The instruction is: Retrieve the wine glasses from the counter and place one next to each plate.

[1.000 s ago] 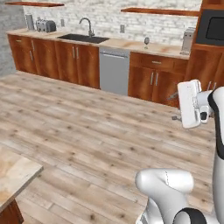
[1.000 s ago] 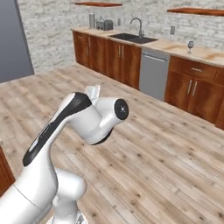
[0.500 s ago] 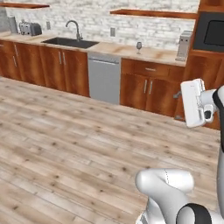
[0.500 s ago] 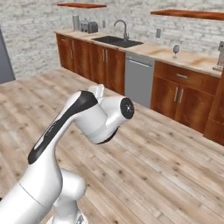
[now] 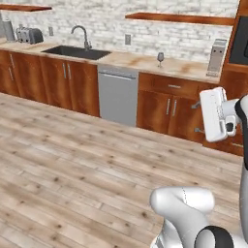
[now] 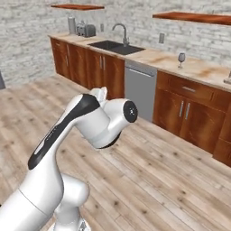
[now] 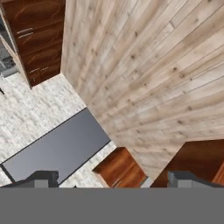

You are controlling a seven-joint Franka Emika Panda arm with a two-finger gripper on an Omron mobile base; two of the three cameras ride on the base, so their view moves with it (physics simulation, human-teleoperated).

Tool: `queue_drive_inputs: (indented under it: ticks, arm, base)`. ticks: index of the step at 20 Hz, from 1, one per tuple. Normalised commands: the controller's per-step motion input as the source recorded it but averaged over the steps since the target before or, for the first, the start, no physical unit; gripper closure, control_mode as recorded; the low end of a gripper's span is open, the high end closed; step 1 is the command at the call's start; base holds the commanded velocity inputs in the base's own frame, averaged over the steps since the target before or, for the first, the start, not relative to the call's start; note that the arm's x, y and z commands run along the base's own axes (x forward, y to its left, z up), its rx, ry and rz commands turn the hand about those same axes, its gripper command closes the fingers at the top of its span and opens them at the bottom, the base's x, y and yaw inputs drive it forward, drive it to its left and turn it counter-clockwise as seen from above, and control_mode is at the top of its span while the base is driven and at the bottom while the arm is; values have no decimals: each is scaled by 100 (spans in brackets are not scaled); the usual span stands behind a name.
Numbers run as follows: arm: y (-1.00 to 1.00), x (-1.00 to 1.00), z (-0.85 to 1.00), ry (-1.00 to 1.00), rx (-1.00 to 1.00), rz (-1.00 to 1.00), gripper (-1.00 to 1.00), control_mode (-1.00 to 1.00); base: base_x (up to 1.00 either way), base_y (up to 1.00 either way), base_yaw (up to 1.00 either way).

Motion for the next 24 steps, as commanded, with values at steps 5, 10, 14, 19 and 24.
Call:
queue_drive_inputs:
  ticks: [5, 10, 14, 19, 24]
  arm:
    - [0, 0, 0, 0, 0, 0, -100, 100]
    - [0, 0, 0, 0, 0, 0, -100, 100]
    - [0, 0, 0, 0, 0, 0, -100, 100]
    - [0, 0, 0, 0, 0, 0, -100, 100]
    - [0, 0, 0, 0, 0, 0, -100, 100]
  base:
    - [100, 14, -7]
    - [100, 63, -27]
    - [100, 91, -45]
    - [97, 73, -69]
    - [98, 70, -72]
